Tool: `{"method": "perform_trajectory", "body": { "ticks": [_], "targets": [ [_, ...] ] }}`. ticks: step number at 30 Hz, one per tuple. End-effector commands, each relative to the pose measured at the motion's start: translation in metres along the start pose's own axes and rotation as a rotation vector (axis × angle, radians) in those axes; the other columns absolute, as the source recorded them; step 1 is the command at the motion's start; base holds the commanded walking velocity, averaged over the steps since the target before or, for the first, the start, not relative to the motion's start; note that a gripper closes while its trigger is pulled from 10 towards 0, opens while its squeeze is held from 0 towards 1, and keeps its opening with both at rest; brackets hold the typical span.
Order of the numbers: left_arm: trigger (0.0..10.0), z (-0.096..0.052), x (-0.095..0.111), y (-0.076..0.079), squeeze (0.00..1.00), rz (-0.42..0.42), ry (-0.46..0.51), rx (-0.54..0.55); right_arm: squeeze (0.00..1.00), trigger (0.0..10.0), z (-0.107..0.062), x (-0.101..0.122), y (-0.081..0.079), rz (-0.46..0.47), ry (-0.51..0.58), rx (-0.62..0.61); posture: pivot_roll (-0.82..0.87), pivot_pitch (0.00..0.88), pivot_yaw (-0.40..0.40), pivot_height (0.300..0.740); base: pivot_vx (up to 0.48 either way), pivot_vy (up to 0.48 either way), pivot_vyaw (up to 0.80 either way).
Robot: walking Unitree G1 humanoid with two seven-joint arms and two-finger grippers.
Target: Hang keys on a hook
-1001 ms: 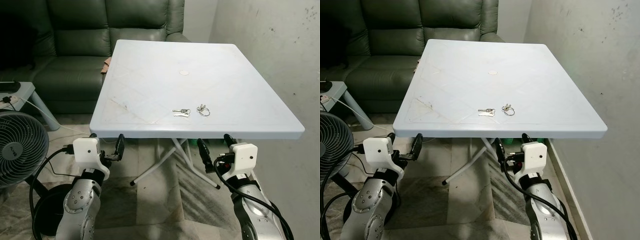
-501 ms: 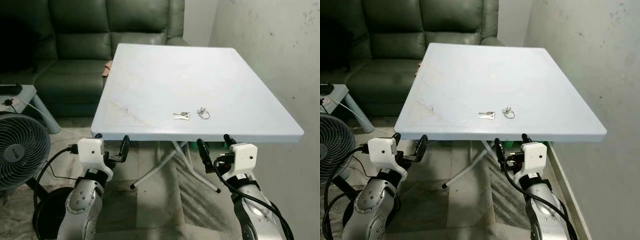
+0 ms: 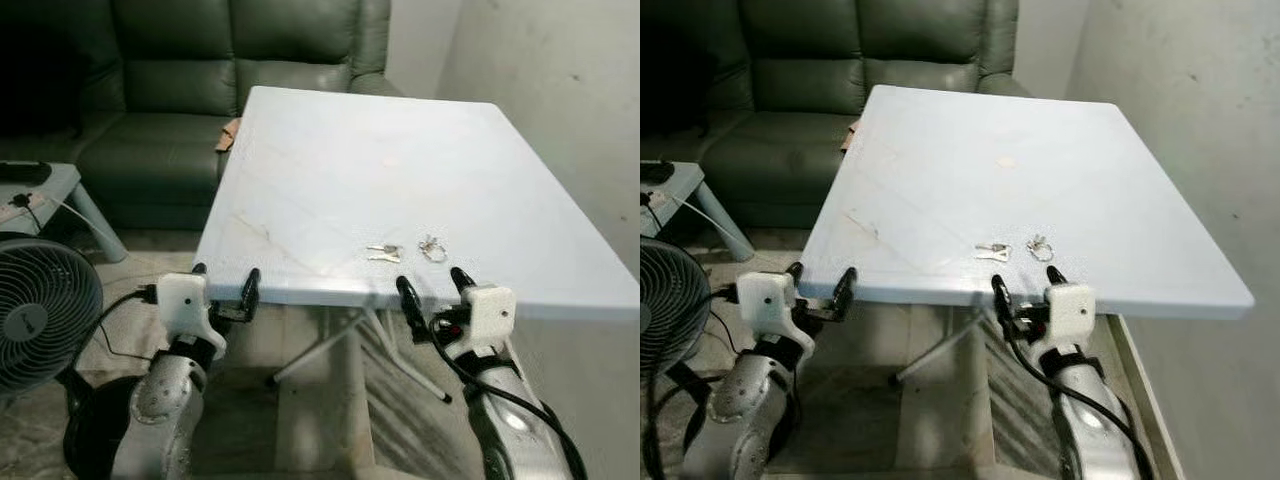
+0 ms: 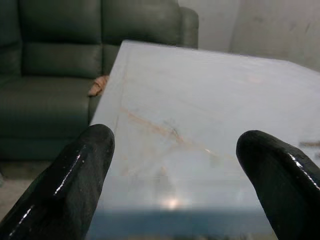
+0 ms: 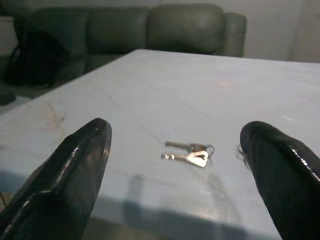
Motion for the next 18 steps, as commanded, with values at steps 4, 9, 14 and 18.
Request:
{"method": "perform_trajectory", "body": {
  "ticks": [4, 9, 14, 18],
  "targets": [
    [10.0, 0.001, 0.0047, 0.009, 0.0, -0.009, 0.016, -0.029, 0.0, 10.0, -0.0032, 0.0032, 0.0076, -0.046, 0.0, -0.013, -0.01, 0.0, -0.016, 0.74, 0.38, 0.0, 0.0],
    [10.0, 0.001, 0.0038, 0.0092, 0.0, -0.005, 0.009, -0.017, 0.0, 10.0, -0.0025, 0.0019, 0.0061, -0.022, 0.0, -0.017, -0.01, 0.0, -0.016, 0.74, 0.276, 0.0, 0.46],
    [10.0, 0.0015, 0.0004, 0.0114, 0.0, 0.006, -0.013, -0.017, 0.0, 10.0, -0.002, 0.0021, 0.0076, -0.028, -0.004, -0.023, -0.01, 0.0, -0.017, 0.74, 0.0, 0.0, 0.0],
    [10.0, 0.0008, -0.0005, 0.013, 0.0, 0.007, -0.018, -0.02, 0.0, 10.0, -0.0026, 0.0005, 0.0106, -0.034, -0.016, -0.042, -0.01, 0.0, -0.02, 0.74, 0.0, 0.0, 0.0]
  ]
}}
Point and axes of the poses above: a point about 5 cm out from each wrist's last joint towards the gripper, its own z axis pointing out of the wrist towards the gripper, its own x axis along the axis of the wrist's last joint, y = z × x, the point moved 5 cm from there along z, pointing out of the wrist towards the gripper, and after that the axes turned 12 degrees about z, right-handed, at the moved point
